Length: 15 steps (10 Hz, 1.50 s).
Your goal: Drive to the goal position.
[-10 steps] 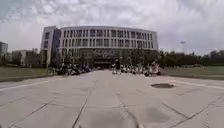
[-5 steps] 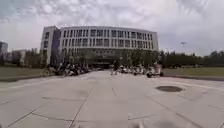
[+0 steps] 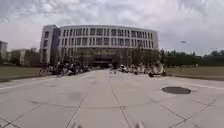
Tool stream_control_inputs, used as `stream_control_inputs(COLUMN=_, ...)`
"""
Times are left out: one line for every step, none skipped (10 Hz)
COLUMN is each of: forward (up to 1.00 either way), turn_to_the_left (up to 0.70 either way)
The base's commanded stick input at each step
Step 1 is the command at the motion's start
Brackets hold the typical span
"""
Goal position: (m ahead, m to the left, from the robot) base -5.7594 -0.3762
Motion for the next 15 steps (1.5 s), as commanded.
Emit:
stream_control_inputs(forward=0.7, turn_to_the_left=0.0)
stream_control_inputs(forward=0.7, turn_to_the_left=0.0)
stream_control_inputs(forward=0.7, turn_to_the_left=0.0)
stream_control_inputs(forward=0.7, turn_to_the_left=0.0)
stream_control_inputs(forward=0.7, turn_to_the_left=0.0)
stream_control_inputs(forward=0.7, turn_to_the_left=0.0)
stream_control_inputs(forward=0.7, turn_to_the_left=0.0)
stream_control_inputs(forward=0.7, turn_to_the_left=0.0)
stream_control_inputs(forward=0.7, turn_to_the_left=0.0)
stream_control_inputs(forward=0.7, turn_to_the_left=0.0)
stream_control_inputs(forward=0.7, turn_to_the_left=0.0)
stream_control_inputs(forward=0.7, turn_to_the_left=0.0)
stream_control_inputs(forward=0.7, turn_to_the_left=0.0)
stream_control_inputs(forward=0.7, turn_to_the_left=0.0)
stream_control_inputs(forward=0.7, turn_to_the_left=0.0)
